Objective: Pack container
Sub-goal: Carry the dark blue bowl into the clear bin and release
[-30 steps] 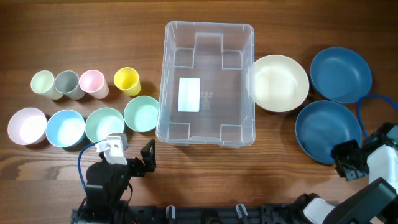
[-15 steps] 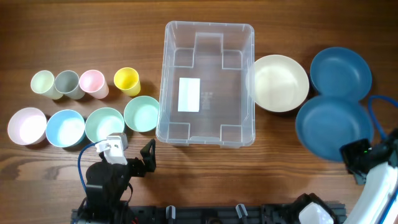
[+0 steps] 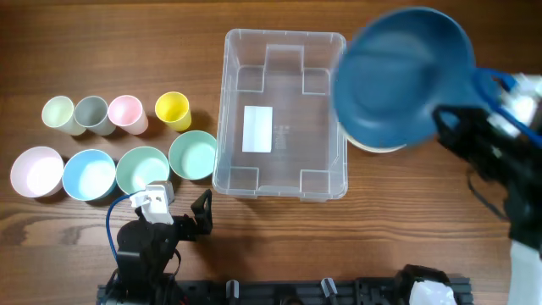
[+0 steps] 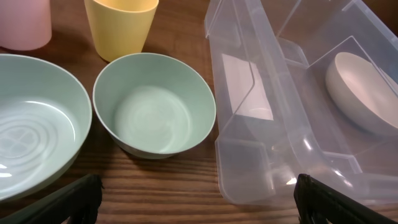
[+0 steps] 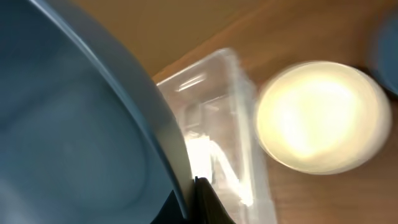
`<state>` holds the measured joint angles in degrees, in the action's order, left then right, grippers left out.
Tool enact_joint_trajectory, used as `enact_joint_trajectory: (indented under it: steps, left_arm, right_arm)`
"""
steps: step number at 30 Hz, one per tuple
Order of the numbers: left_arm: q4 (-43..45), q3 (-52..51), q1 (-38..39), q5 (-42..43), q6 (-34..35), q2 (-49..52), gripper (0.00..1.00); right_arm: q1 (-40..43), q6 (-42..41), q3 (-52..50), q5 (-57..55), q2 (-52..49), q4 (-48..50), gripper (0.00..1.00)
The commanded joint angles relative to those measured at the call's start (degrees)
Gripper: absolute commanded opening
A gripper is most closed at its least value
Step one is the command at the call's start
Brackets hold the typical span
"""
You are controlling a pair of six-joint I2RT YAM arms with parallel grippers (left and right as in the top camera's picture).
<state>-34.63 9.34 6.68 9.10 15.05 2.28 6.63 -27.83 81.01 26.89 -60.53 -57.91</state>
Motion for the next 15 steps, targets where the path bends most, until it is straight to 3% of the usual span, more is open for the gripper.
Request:
enact_joint_trajectory:
  steps: [1, 3, 8, 15]
  left_arm:
    - [0.17, -0.31, 0.24, 0.90, -1.18, -0.46, 1.00]
    - [0.17, -0.31, 0.22, 0.90, -1.16, -0.46, 1.00]
    - [0.17, -0.31, 0.22, 0.90, -1.18, -0.46, 1.00]
    - [0.17, -0.31, 0.24, 0.90, -1.16, -0.46, 1.00]
  right_arm:
    - [-14.08, -0.48, 6.34, -11.08, -10.40, 1.60, 0.04]
    - [-21.44, 1.75, 10.03, -18.67, -20.65, 3.19, 0.04]
    - [-23.28, 2.38, 15.91, -21.16, -41.75, 7.56, 0.04]
    - [-23.67, 2.40, 15.91, -17.42, -51.80, 14.86, 0.04]
